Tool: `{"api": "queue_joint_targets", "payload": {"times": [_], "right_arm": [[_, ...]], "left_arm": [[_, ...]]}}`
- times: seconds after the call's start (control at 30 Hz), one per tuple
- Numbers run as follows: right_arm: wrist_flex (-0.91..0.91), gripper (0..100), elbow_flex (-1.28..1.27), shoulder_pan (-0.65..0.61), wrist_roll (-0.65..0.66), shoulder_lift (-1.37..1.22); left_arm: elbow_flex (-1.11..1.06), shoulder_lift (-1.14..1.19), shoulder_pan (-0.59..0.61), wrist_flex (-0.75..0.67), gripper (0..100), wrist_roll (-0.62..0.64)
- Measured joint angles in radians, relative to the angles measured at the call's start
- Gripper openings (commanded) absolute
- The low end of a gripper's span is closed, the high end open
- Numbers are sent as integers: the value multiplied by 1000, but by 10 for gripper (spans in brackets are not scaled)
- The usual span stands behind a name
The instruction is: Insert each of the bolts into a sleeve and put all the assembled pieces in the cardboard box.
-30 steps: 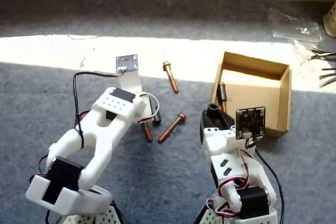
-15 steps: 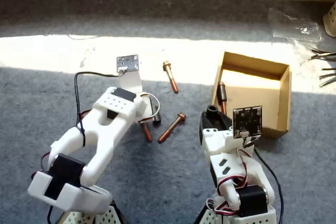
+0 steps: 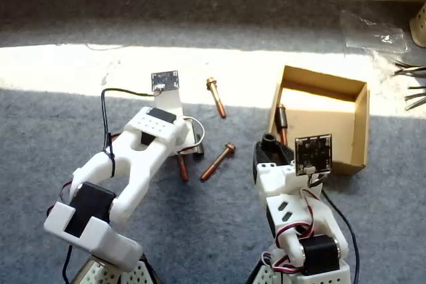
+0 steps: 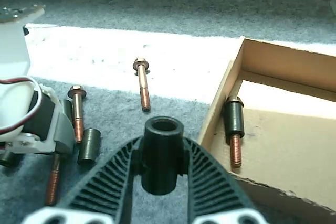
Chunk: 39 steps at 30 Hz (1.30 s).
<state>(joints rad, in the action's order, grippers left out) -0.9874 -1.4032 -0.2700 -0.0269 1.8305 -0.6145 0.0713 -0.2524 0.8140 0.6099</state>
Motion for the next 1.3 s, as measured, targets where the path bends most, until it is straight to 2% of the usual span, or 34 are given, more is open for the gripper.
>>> {"api": "queue_joint_targets", "payload": {"times": [0.13, 0.33, 0.67, 0.83, 1.07, 1.2, 1.3], "right_arm": [[0, 5, 0, -2, 0, 0], [0, 5, -18, -80, 37, 0], [26, 5, -80, -173, 97, 0], [26, 5, -112, -244, 100, 0], [28, 5, -112, -338, 100, 0], [129, 5, -187, -350, 100, 0], [275, 5, -262, -350, 149, -5]], "left_arm": [[5, 2, -2, 0, 8, -8], [8, 2, -2, 0, 5, -187], [8, -25, -2, 20, 5, -373], [-6, -170, 2, 109, 5, -445], [-126, -410, 0, 123, 5, -453], [-180, -560, 0, 127, 5, -480], [-222, -669, 0, 127, 5, -572]]}}
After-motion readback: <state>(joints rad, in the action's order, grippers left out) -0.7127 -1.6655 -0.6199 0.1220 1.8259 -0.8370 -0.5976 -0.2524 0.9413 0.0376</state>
